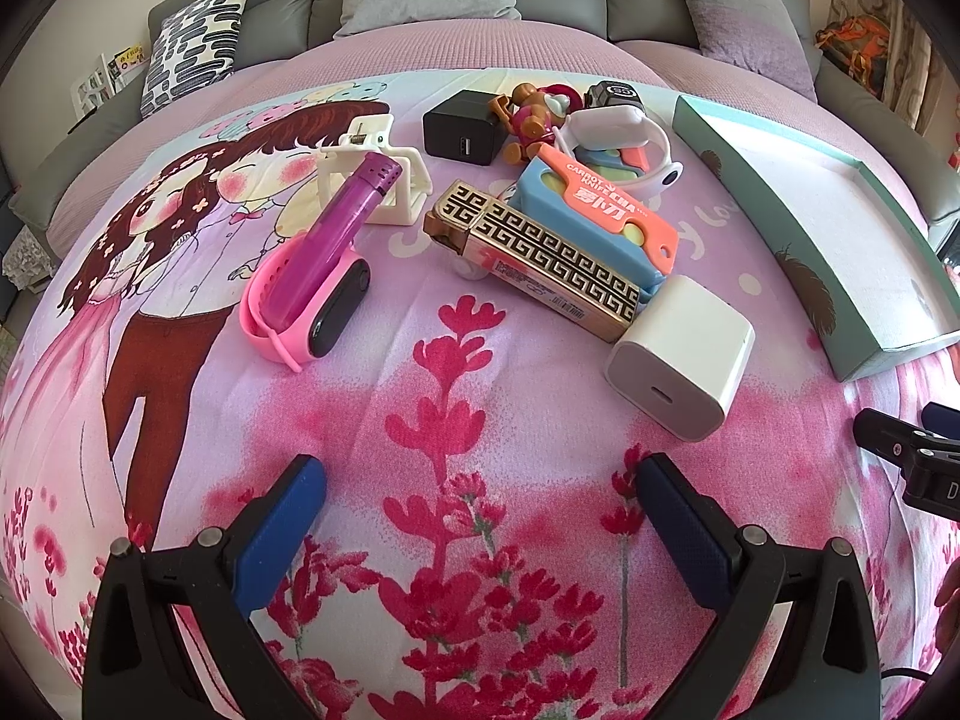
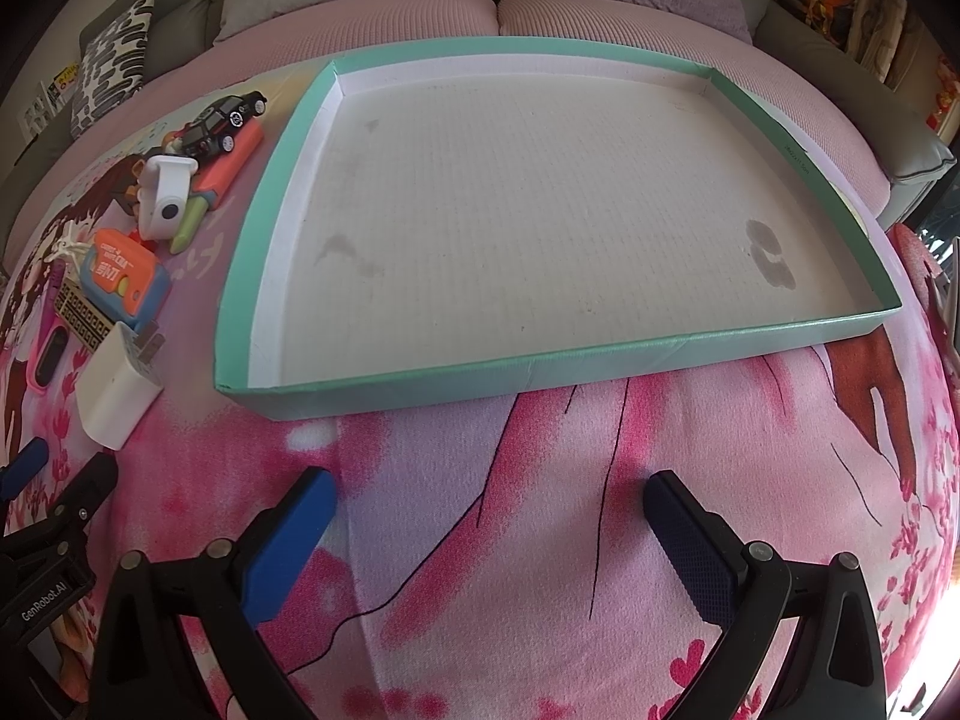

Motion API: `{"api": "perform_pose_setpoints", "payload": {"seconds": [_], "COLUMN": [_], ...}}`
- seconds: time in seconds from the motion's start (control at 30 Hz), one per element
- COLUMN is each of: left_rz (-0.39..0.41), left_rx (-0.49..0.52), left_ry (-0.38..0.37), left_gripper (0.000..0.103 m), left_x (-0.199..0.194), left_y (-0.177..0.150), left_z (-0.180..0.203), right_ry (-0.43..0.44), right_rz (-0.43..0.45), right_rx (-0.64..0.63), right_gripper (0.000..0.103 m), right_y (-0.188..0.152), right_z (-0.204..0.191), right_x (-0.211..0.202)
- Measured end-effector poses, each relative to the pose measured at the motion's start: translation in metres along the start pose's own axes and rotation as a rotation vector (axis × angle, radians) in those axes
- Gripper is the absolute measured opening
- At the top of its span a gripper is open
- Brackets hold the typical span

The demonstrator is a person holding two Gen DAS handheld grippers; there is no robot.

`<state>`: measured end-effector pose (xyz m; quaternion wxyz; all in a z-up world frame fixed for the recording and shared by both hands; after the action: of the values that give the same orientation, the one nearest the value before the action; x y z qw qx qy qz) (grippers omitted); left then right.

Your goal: Organize rigid objects

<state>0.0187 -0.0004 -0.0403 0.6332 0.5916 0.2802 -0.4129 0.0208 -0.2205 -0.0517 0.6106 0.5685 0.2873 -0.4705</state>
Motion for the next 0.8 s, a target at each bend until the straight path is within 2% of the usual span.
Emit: {"api": "perform_pose_setpoints", "payload": {"seconds": [0.27, 0.47, 0.57, 0.63, 0.8], "left_rz": [-0.002, -0.042, -0.054, -0.050, -0.007], "left_rx": [0.002, 0.017, 0.011, 0.003, -0.059], "left_ry": [0.000, -0.036, -0.031, -0.029, 0.004], "left_gripper": [0.103, 0.103, 0.103, 0.103, 0.103], "left_x": [0.001, -0.005, -0.011, -0.017, -0.037], "left_y": [0.001, 0.000, -0.001, 0.002, 0.031], "left_z": [-0.001, -0.004, -0.012, -0.019, -0.046], "right_ry": [0.000, 0.007, -0.007, -0.005, 0.048], "right_rz": [0.003, -0.009, 0.026, 0.088, 0.162], "right_rx": [-0.001, -0.014, -0.011, 0.004, 0.019], "right_gripper": [0.103, 0.103, 0.103, 0.103, 0.103], "right_y": [-0.001, 0.004, 0.009, 0.018, 0.035], "right_z": [0.001, 0.004, 0.008, 0.011, 0.001], "right_x": [-0.001, -0.009, -0.022, -0.041, -0.071]}}
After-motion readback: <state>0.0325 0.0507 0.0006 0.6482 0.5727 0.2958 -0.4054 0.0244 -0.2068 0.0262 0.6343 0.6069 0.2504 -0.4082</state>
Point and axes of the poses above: each gripper's, at about its wrist camera, not at the fingertips, and x roughly the way its jaws point, z to its right, y to its top, the point moved 5 cm from there along x, roughly the way its jaws point, and after that the axes turned 11 degrees about -y, right-handed, at the moved point
